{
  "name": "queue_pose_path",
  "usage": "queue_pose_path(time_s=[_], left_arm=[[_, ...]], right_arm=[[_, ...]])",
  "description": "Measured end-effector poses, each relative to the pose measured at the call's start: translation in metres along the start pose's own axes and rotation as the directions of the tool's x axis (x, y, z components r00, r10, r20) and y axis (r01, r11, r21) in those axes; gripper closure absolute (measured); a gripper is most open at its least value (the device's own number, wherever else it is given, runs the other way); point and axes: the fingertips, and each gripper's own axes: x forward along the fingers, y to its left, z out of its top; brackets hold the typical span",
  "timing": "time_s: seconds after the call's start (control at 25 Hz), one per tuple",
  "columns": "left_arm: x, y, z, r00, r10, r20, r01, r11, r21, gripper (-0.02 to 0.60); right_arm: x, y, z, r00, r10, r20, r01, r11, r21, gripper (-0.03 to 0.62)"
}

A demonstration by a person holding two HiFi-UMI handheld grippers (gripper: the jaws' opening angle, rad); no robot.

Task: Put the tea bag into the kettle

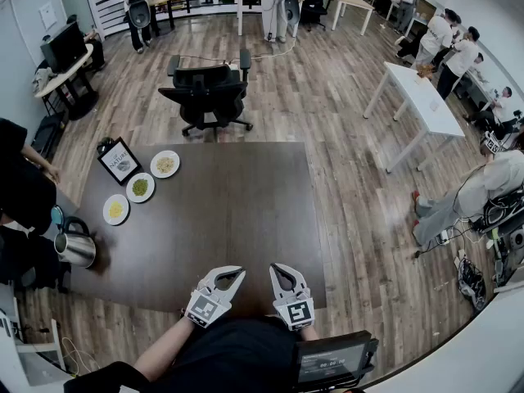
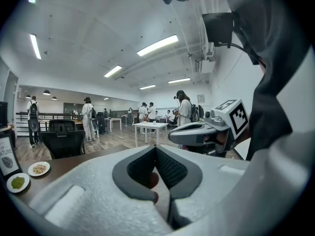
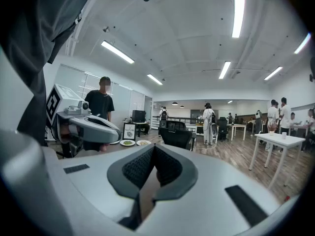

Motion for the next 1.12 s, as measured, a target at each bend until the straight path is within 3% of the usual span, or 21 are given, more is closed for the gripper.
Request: queue_pose_path(time_s=[1.12], left_arm=[[-0.0054,-0.0003,0.0014,1.000,0.030,0.003,-0.030,0.999,-0.014,0.578]], right_arm=[[0.0007,0.0037,-0.0050,0.999,0.039,-0.018,-0.038,0.998,0.045,0.588]])
